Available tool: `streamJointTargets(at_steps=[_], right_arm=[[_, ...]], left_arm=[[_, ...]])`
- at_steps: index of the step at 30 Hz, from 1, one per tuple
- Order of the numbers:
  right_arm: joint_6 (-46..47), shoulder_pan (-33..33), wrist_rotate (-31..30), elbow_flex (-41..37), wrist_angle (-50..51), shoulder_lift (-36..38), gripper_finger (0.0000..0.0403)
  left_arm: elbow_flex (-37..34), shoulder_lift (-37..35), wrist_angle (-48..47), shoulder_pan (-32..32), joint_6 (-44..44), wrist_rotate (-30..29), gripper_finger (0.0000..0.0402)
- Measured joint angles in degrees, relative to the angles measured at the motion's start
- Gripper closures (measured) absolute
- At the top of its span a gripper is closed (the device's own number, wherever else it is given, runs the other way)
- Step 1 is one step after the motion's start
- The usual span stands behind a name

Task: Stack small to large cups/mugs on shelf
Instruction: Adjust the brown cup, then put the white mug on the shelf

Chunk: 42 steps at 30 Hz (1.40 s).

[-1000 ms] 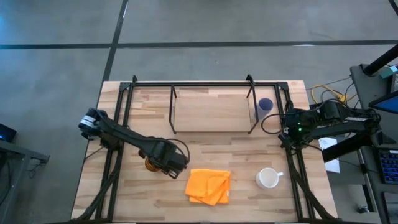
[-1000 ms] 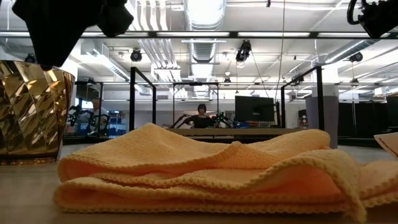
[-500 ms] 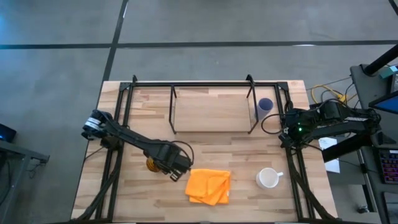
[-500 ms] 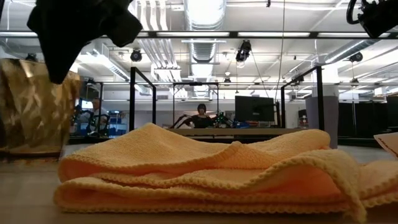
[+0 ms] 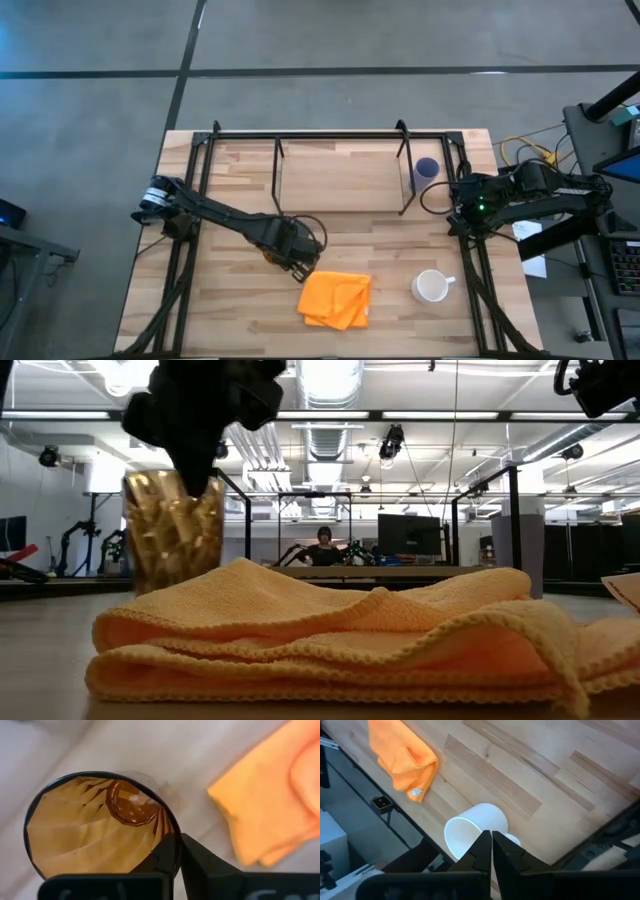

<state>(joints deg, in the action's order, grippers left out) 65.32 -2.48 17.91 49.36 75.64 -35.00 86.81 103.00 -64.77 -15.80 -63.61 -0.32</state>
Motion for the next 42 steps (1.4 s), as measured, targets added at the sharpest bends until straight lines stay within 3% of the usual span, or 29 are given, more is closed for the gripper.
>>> streamJointTargets(at_steps=[13, 17, 25, 35, 42], right_arm=[[0.0, 0.0, 0.0, 0.0, -2.7, 0.0, 0.0394], [-0.3, 0.0, 0.0, 0.0, -2.7, 0.0, 0.0394], [-0.8, 0.0, 0.0, 0.0, -2.8, 0.0, 0.0394], [-0.8, 0.0, 0.1, 0.0, -2.8, 0.0, 0.0394], [2.7, 0.0, 6.0, 0.0, -1.4, 0.0, 0.0394]], left_arm=[[4.0, 3.7, -0.1, 4.2, 11.0, -0.7, 0.0399], [3.9, 3.8, 0.7, 4.5, 13.4, -0.5, 0.0379], [3.6, 4.0, 1.8, 5.1, 13.6, -0.3, 0.0330], [9.4, 3.9, 1.8, 6.4, 13.6, -0.5, 0.0324], [14.9, 3.9, 1.8, 6.5, 16.3, -2.7, 0.0324]])
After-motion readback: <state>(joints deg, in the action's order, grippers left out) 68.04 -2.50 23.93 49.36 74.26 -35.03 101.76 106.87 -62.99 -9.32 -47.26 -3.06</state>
